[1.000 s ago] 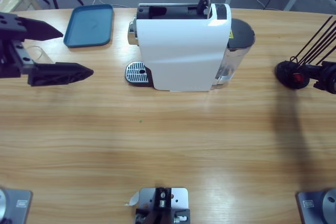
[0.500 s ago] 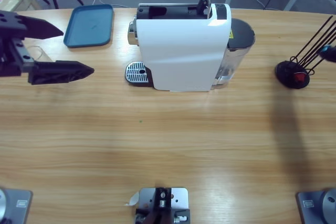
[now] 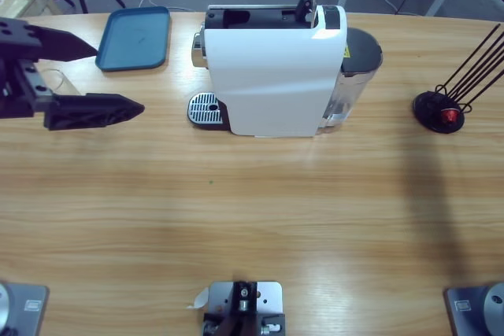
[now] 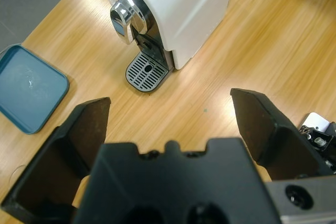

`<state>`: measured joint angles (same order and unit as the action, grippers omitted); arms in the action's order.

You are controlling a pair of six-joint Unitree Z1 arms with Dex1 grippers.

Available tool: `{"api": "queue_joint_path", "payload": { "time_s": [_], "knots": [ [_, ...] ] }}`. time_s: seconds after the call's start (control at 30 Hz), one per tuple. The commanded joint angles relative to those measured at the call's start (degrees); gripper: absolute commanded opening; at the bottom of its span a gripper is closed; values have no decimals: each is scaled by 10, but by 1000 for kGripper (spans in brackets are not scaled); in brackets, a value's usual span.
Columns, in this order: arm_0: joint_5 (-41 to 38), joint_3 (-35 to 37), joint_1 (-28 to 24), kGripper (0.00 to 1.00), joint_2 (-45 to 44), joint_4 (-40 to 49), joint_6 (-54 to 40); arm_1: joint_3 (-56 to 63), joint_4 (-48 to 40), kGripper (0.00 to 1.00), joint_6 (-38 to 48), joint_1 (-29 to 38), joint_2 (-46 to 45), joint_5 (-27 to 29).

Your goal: Pour coffee

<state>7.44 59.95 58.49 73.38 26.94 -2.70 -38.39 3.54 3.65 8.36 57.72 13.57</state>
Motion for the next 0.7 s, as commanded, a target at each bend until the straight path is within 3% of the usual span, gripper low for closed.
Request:
{"api": "queue_joint_path", "payload": {
  "time_s": [0.03, 0.1, 0.17, 0.27, 0.47, 0.7],
  "knots": [
    [19, -19, 18, 1000, 19, -8, 15, -15, 45, 0, -47, 83, -44, -78],
    [23, -21, 20, 1000, 13, -7, 15, -28, 46, 0, -101, 172, -2, -138],
    [33, -32, 20, 1000, 3, -7, 15, -57, 53, 0, -145, 275, 53, -144],
    [50, -65, 20, 1000, -27, -5, 15, -131, 85, 0, -193, 347, 130, -162],
    [69, -122, 20, 1000, -90, -4, 19, -340, 192, 0, -295, 439, 289, -190],
    [75, -139, 20, 1000, -111, -5, 25, -506, 224, 0, -323, 453, 429, -195]
  ]
}}
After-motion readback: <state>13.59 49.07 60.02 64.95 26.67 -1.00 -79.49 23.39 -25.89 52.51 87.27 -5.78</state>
